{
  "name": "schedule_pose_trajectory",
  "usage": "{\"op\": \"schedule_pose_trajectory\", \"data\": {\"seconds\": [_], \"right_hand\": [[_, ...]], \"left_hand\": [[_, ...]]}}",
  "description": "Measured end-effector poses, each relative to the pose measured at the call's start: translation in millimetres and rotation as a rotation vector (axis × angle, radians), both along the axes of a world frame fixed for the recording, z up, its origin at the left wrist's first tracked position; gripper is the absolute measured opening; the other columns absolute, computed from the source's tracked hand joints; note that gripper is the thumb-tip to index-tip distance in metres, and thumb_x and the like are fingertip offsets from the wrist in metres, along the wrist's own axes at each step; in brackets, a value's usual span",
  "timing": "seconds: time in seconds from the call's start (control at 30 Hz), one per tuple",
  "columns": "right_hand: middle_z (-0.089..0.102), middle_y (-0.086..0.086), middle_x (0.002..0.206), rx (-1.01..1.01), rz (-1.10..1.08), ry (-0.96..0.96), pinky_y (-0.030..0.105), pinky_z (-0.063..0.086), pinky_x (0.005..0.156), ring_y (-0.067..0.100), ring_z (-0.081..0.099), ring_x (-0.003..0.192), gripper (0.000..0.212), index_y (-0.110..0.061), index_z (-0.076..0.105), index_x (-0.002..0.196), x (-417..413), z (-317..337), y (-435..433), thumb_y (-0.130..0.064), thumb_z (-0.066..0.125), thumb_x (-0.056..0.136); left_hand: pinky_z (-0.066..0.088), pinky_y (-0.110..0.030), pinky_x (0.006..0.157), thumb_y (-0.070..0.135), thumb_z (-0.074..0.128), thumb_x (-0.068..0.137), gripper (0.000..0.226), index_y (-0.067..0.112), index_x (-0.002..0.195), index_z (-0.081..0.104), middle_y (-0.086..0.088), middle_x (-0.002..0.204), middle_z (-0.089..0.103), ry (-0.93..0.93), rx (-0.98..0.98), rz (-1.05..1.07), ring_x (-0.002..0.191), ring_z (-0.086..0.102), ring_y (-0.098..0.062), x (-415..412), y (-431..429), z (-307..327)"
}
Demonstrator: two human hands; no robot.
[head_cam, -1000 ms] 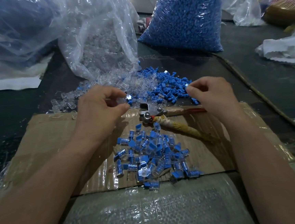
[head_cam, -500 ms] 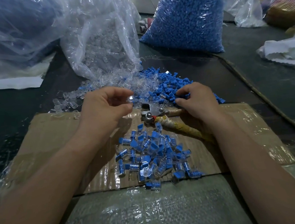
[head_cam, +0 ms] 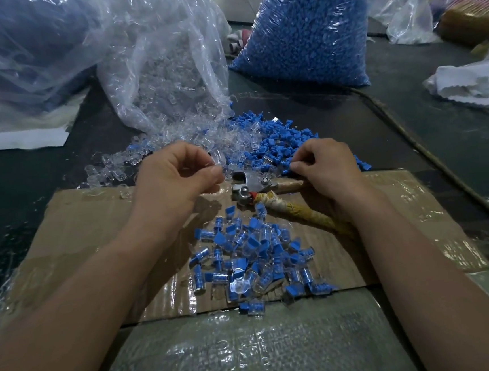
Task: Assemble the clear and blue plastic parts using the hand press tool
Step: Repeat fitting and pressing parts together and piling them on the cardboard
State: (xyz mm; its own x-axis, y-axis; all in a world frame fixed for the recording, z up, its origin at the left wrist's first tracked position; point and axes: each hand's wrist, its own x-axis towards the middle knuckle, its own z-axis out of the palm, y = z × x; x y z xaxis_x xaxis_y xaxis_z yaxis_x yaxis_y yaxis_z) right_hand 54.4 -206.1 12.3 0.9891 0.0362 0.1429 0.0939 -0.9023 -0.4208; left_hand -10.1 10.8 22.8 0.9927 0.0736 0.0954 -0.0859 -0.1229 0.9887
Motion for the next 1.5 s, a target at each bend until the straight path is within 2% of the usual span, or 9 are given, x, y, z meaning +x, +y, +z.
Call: {"op": "schedule_pose_trajectory", "data": {"seconds": [0.3, 0.37, 0.43, 0.5, 0.6, 0.77, 0.97, 1.17, 1.5], "right_hand": [[0.047, -0.017, 0.072, 0.036, 0.022, -0.014, 0.019, 0.033, 0.058, 0.0, 0.045, 0.066, 0.013, -0.023, 0.052, 0.078, -4.6, 3.9, -0.4, -0.017, 0.058, 0.089], [0.055, -0.013, 0.071, 0.177, -0.003, -0.033, 0.017, 0.042, 0.059, 0.003, 0.054, 0.067, 0.019, -0.023, 0.053, 0.071, -8.0, 9.3, 2.2, -0.014, 0.06, 0.086], [0.064, -0.005, 0.069, 0.406, -0.023, -0.021, 0.029, 0.055, 0.067, 0.011, 0.064, 0.068, 0.019, -0.022, 0.056, 0.07, -14.2, 16.2, 6.2, -0.009, 0.062, 0.083], [0.067, 0.0, 0.063, 0.535, 0.003, -0.026, 0.036, 0.057, 0.068, 0.016, 0.067, 0.066, 0.018, -0.019, 0.058, 0.069, -22.6, 21.9, 11.9, -0.005, 0.064, 0.079], [0.067, -0.001, 0.063, 0.614, 0.104, -0.075, 0.032, 0.057, 0.063, 0.017, 0.066, 0.061, 0.021, -0.02, 0.059, 0.066, -37.3, 27.6, 23.9, -0.003, 0.066, 0.076], [0.064, -0.001, 0.064, 0.602, 0.268, -0.155, 0.026, 0.055, 0.058, 0.018, 0.063, 0.061, 0.023, -0.023, 0.059, 0.066, -56.3, 30.3, 45.8, -0.003, 0.068, 0.075], [0.055, -0.011, 0.061, 0.485, 0.323, -0.194, 0.012, 0.043, 0.052, 0.001, 0.053, 0.057, 0.027, -0.025, 0.054, 0.065, -61.4, 27.2, 57.0, -0.004, 0.067, 0.076], [0.053, -0.014, 0.059, 0.419, 0.31, -0.237, 0.013, 0.045, 0.052, 0.002, 0.054, 0.06, 0.021, -0.023, 0.054, 0.066, -60.9, 23.2, 60.0, -0.008, 0.067, 0.075], [0.06, -0.011, 0.069, 0.629, 0.433, -0.105, 0.012, 0.049, 0.057, 0.003, 0.06, 0.062, 0.015, -0.024, 0.058, 0.072, -58.6, 24.6, 55.3, -0.024, 0.073, 0.07]], "left_hand": [[0.054, -0.02, 0.054, -0.002, 0.061, 0.08, 0.013, 0.01, 0.077, 0.057, -0.003, 0.067, 0.069, 0.029, -0.096, -0.048, 0.061, 0.067, -0.012, -0.2, 0.3, 2.5], [0.054, -0.019, 0.054, -0.001, 0.061, 0.08, 0.012, 0.01, 0.077, 0.058, -0.005, 0.068, 0.07, 0.026, -0.091, -0.052, 0.061, 0.067, -0.012, -0.7, 0.4, 2.8], [0.053, -0.018, 0.053, 0.0, 0.062, 0.08, 0.011, 0.01, 0.077, 0.059, -0.005, 0.07, 0.07, 0.026, -0.086, -0.059, 0.06, 0.067, -0.011, -1.2, -1.0, 2.9], [0.051, -0.016, 0.05, 0.0, 0.062, 0.081, 0.012, 0.01, 0.077, 0.06, -0.005, 0.071, 0.071, 0.036, -0.087, -0.062, 0.059, 0.067, -0.01, -1.9, -2.5, 2.7], [0.05, -0.016, 0.048, 0.0, 0.063, 0.081, 0.013, 0.012, 0.075, 0.06, -0.005, 0.07, 0.071, 0.043, -0.074, -0.058, 0.058, 0.067, -0.011, -3.2, -3.9, 2.4], [0.054, -0.02, 0.052, 0.001, 0.064, 0.08, 0.013, 0.012, 0.075, 0.06, -0.006, 0.07, 0.07, 0.005, -0.01, -0.052, 0.059, 0.067, -0.013, -5.6, -5.9, 2.9], [0.056, -0.022, 0.056, 0.001, 0.066, 0.079, 0.015, 0.014, 0.073, 0.06, -0.009, 0.067, 0.069, -0.045, 0.034, -0.04, 0.061, 0.067, -0.019, -7.3, -9.6, 4.0], [0.055, -0.02, 0.056, 0.004, 0.068, 0.077, 0.017, 0.019, 0.073, 0.061, -0.001, 0.065, 0.069, -0.097, 0.119, -0.055, 0.058, 0.067, -0.013, -8.1, -12.6, 0.2], [0.053, -0.016, 0.054, 0.004, 0.068, 0.078, 0.016, 0.018, 0.074, 0.06, -0.001, 0.068, 0.07, -0.106, 0.054, -0.088, 0.057, 0.067, -0.012, -7.0, -8.3, 0.4]]}}
